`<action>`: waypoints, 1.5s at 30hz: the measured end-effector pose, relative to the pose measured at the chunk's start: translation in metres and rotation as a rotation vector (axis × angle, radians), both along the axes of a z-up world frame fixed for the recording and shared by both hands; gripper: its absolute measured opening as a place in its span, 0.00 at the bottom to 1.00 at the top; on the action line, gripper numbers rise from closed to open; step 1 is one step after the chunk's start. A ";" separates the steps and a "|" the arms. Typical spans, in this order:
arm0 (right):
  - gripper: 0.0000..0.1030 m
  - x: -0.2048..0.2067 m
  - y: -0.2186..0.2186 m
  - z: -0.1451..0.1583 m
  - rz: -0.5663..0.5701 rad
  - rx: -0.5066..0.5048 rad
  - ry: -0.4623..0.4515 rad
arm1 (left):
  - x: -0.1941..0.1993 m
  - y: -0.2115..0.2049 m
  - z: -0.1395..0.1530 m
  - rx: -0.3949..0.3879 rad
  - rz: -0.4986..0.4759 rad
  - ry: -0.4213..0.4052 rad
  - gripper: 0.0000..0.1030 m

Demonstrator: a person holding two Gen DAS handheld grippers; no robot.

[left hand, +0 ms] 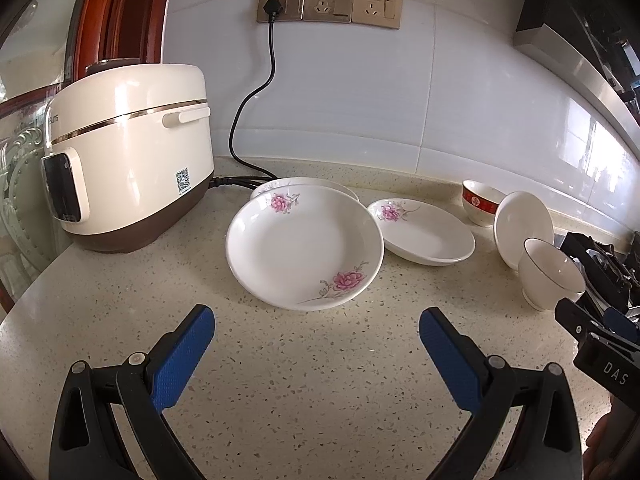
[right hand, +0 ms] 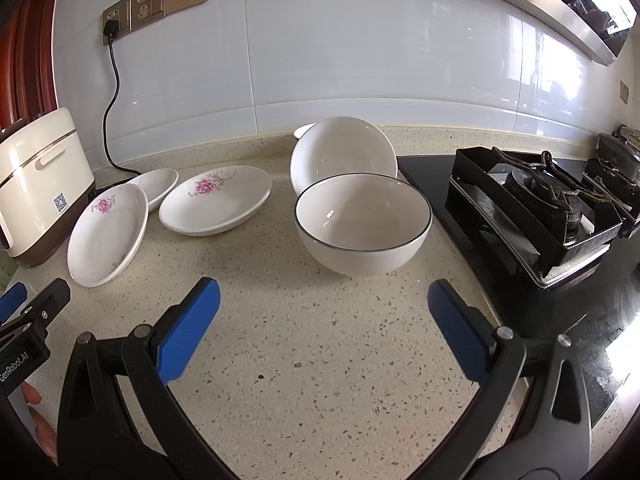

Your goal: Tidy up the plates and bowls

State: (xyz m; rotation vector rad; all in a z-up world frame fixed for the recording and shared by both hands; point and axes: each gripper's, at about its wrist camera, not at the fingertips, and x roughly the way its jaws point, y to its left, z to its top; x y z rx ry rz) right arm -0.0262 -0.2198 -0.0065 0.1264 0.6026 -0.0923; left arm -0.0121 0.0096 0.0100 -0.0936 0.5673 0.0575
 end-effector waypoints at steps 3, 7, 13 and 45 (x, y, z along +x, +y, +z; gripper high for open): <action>1.00 0.000 0.000 0.000 0.001 -0.001 0.000 | 0.000 0.000 0.000 0.001 0.000 -0.001 1.00; 1.00 0.000 0.000 0.000 0.001 -0.003 0.000 | 0.000 0.000 -0.001 -0.005 0.001 0.003 1.00; 1.00 0.000 0.000 0.000 0.000 -0.002 0.001 | 0.000 0.000 -0.001 -0.006 0.001 0.005 1.00; 1.00 0.000 0.000 0.000 0.000 -0.003 0.000 | 0.001 0.001 -0.003 -0.020 0.005 0.011 1.00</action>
